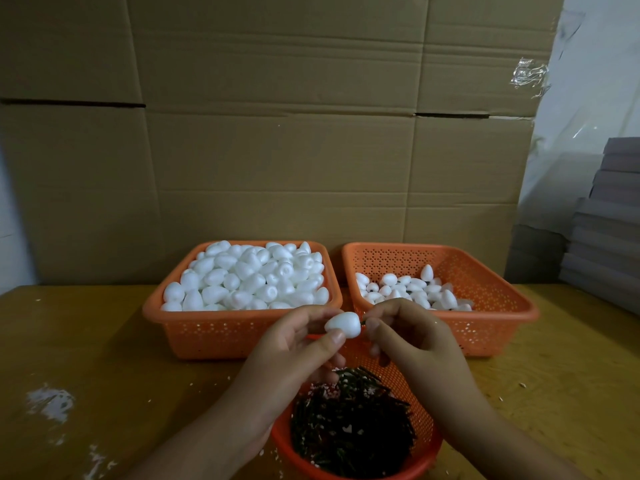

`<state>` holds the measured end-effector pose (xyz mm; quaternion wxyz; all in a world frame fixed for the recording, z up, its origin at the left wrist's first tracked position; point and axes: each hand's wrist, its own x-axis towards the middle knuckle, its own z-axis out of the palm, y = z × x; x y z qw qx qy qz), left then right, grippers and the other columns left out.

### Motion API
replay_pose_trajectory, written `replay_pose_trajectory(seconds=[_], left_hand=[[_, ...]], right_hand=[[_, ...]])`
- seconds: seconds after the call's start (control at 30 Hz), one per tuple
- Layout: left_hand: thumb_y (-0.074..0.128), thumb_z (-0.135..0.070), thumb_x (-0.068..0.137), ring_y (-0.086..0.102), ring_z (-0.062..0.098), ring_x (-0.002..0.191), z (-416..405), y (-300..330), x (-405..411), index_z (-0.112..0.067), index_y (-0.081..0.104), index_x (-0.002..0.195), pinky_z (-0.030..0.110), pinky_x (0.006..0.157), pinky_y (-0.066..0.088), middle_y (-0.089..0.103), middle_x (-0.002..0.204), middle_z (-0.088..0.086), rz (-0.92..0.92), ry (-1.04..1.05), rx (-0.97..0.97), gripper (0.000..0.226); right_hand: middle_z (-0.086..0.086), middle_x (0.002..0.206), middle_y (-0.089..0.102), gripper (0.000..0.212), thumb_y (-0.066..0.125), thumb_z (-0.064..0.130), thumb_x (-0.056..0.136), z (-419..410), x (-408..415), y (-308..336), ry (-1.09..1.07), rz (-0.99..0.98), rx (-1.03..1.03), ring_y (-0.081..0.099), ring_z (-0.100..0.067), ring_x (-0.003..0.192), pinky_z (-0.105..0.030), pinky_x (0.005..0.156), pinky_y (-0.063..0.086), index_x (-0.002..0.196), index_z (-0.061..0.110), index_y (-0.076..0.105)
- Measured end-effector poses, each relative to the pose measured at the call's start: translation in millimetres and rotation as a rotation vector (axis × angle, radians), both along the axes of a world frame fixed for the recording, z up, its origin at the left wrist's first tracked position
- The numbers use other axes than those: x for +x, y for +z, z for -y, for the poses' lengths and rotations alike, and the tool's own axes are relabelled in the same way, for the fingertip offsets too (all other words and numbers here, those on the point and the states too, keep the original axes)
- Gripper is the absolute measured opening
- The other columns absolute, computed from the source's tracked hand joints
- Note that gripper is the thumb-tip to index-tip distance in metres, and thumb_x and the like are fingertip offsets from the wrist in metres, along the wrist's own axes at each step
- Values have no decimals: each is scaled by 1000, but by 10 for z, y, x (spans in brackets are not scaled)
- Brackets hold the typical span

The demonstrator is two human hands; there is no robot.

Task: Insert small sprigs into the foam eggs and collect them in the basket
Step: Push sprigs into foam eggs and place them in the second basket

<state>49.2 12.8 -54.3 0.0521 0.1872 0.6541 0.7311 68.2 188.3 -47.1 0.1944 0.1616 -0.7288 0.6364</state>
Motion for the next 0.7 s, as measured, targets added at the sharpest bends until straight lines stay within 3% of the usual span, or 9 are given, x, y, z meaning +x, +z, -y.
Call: replay_pose_trajectory(seconds=[0.23, 0.43, 0.7], left_hand=[[70, -13, 85, 69, 10, 81, 5, 27, 28, -25, 65, 117, 23, 70, 55, 72, 106, -7, 1, -1, -41, 34], [70, -6, 85, 68, 11, 82, -4, 54, 56, -24, 64, 117, 25, 70, 57, 71, 106, -5, -6, -6, -50, 38], [72, -10, 85, 69, 8, 85, -10, 23, 48, -26, 66, 111, 24, 69, 56, 71, 104, -9, -46, -23, -103, 31]], right_hand=[[1, 63, 63, 12, 63, 16, 89, -10, -17, -16, -46, 15, 0, 59, -9, 59, -20, 59, 48, 85, 5, 68], [-5, 60, 62, 35, 61, 42, 77, -4, -16, -16, -59, 20, 0, 57, -11, 58, -21, 59, 47, 78, 7, 67], [-8, 54, 58, 42, 60, 42, 79, 2, -15, -15, -64, -11, 24, 54, -14, 54, -26, 58, 46, 66, 2, 61]])
